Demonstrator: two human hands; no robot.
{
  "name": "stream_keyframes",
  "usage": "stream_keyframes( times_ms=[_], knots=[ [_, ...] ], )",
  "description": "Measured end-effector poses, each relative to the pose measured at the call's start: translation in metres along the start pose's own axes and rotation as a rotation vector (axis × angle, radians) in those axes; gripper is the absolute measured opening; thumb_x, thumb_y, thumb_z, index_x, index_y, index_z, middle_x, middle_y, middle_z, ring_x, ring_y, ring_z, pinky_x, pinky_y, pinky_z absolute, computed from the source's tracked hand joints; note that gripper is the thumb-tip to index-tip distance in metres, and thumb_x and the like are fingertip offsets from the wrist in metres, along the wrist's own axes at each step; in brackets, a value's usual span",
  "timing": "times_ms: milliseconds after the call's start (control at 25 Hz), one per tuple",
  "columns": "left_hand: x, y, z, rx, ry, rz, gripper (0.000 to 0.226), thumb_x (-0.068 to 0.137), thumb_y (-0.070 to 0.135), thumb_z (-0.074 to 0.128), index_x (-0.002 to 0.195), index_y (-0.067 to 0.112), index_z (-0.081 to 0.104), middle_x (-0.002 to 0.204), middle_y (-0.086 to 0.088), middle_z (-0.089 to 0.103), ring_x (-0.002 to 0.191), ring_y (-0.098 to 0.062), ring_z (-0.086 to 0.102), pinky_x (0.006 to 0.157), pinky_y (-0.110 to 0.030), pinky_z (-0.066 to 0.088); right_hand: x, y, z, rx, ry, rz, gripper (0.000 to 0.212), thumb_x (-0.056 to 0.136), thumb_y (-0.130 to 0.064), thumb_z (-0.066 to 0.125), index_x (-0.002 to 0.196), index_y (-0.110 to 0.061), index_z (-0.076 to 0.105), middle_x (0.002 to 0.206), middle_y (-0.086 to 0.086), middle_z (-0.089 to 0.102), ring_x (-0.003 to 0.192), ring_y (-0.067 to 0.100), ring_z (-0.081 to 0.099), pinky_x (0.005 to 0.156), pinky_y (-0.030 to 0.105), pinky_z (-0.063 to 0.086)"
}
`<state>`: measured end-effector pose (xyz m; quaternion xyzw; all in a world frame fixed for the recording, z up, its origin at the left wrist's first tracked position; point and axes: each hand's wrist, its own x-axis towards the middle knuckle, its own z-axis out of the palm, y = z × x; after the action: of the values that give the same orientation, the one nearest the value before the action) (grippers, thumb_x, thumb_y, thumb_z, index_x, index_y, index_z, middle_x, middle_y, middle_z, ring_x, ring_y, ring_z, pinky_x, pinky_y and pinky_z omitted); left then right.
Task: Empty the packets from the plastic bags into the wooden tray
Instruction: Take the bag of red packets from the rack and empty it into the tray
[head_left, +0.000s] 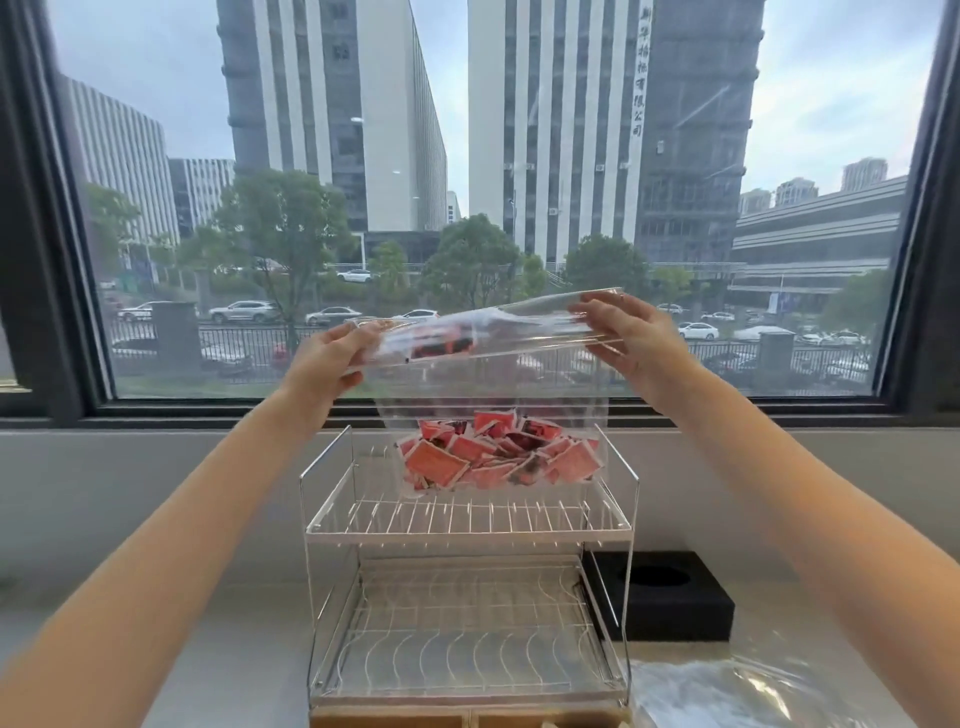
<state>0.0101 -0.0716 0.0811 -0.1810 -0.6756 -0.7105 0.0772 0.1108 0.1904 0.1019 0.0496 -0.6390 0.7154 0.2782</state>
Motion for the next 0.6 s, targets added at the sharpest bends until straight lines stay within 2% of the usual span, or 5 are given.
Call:
stream_keyframes(
  times_ms=[200, 320, 400, 520, 600],
  knots=[
    [-0.044, -0.023, -0.011, 0.082, -0.037, 0.04, 0.015, 0.081, 0.032, 0.058, 0.081, 0.017, 0.063, 0.075, -0.006, 0.048, 0.075, -0.019, 0.048, 0.075, -0.027, 0.037, -0.044, 0.017, -0.017, -0.007, -0.039, 0.095, 0.013, 0.088, -0.019, 0.055, 0.09, -0.016, 0.068, 0.073, -0.011, 0.064, 0.063, 0.0, 0.057, 0.056, 0.012, 0.05],
    [-0.079, -0.052, -0.017, 0.11, -0.023, -0.03, 0.018, 0.085, 0.031, 0.054, 0.079, 0.016, 0.063, 0.078, -0.004, 0.053, 0.071, -0.013, 0.048, 0.068, -0.022, 0.037, -0.08, 0.042, -0.022, -0.003, -0.052, 0.192, 0.012, 0.087, -0.019, 0.056, 0.091, -0.015, 0.067, 0.076, -0.007, 0.065, 0.067, 0.004, 0.057, 0.055, 0.012, 0.05],
    [-0.105, -0.077, -0.027, 0.11, -0.017, -0.039, 0.026, 0.082, 0.035, 0.055, 0.086, 0.013, 0.067, 0.083, -0.008, 0.055, 0.078, -0.017, 0.049, 0.075, -0.027, 0.038, -0.109, 0.062, -0.027, -0.034, -0.074, 0.224, 0.015, 0.087, -0.02, 0.056, 0.092, -0.015, 0.069, 0.082, -0.004, 0.067, 0.072, 0.006, 0.06, 0.06, 0.013, 0.051],
    [-0.153, -0.105, -0.041, 0.092, -0.005, -0.044, 0.032, 0.073, 0.04, 0.056, 0.09, 0.019, 0.072, 0.088, -0.009, 0.06, 0.086, -0.019, 0.051, 0.087, -0.031, 0.036, -0.155, 0.09, -0.033, -0.079, -0.119, 0.292, 0.021, 0.083, -0.027, 0.058, 0.095, -0.015, 0.071, 0.092, -0.001, 0.071, 0.082, 0.009, 0.063, 0.074, 0.02, 0.051],
    [-0.175, -0.117, -0.044, 0.102, -0.003, -0.068, 0.03, 0.068, 0.043, 0.057, 0.086, 0.026, 0.073, 0.092, -0.007, 0.063, 0.089, -0.019, 0.051, 0.091, -0.033, 0.035, -0.175, 0.102, -0.036, -0.114, -0.117, 0.353, 0.019, 0.083, -0.029, 0.058, 0.091, -0.018, 0.073, 0.088, -0.005, 0.072, 0.08, 0.007, 0.062, 0.072, 0.018, 0.05]
  ],
)
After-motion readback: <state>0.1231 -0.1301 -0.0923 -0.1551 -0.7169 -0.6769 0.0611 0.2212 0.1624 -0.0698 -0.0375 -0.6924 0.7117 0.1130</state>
